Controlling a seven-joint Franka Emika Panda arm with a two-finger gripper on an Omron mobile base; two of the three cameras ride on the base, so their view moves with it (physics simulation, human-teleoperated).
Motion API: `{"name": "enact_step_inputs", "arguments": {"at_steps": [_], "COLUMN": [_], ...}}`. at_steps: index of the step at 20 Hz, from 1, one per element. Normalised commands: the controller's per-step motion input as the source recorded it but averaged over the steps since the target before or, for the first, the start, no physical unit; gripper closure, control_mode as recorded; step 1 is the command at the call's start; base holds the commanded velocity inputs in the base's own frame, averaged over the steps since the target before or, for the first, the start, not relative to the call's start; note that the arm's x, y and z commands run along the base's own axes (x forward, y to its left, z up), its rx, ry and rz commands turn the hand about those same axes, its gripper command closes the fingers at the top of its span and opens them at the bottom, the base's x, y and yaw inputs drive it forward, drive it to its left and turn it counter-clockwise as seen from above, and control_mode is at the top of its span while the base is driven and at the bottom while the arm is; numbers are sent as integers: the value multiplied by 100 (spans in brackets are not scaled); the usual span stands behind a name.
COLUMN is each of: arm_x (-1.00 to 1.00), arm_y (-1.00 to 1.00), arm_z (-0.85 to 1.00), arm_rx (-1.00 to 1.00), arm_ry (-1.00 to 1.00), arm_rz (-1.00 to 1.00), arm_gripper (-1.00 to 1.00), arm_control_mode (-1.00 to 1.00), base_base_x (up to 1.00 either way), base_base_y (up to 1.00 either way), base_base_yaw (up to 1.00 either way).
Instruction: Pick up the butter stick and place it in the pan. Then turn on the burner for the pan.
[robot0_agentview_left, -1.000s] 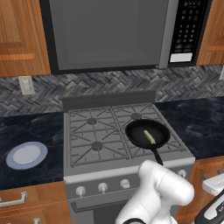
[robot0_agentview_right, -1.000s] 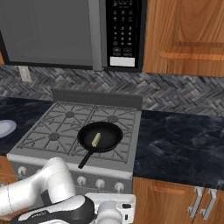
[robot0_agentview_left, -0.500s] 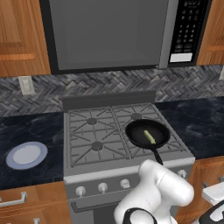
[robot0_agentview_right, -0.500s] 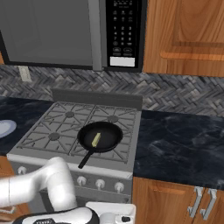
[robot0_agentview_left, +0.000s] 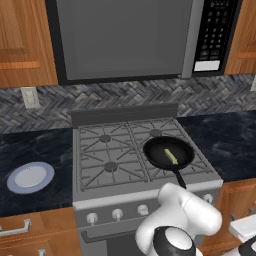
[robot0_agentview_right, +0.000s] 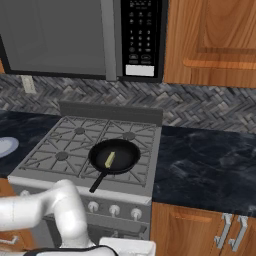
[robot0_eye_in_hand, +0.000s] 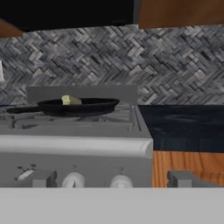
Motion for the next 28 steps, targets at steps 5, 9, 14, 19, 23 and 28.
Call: {"name": "enact_step_inputs", "arguments": {"at_steps": [5, 9, 14, 19, 23, 28], "arm_x": [0, 5, 30, 35, 23, 16], "arm_y": [0, 0, 2, 6, 5, 9], "arm_z": [-25, -19, -6, -3, -7, -4], "arm_rx": [0, 0, 0, 0, 0, 0], "arm_ry": [-5, -7, -5, -3, -1, 0], "arm_rz": [-1, 0, 0, 0, 0, 0], "arm_gripper": [-100, -100, -100, -100, -100, -100], "arm_control_mode": [-100, -100, -100, -100, -100, -100], "base_base_x": [0, 0, 0, 0, 0, 0], "base_base_y": [0, 0, 0, 0, 0, 0], "base_base_yaw": [0, 0, 0, 0, 0, 0]}}
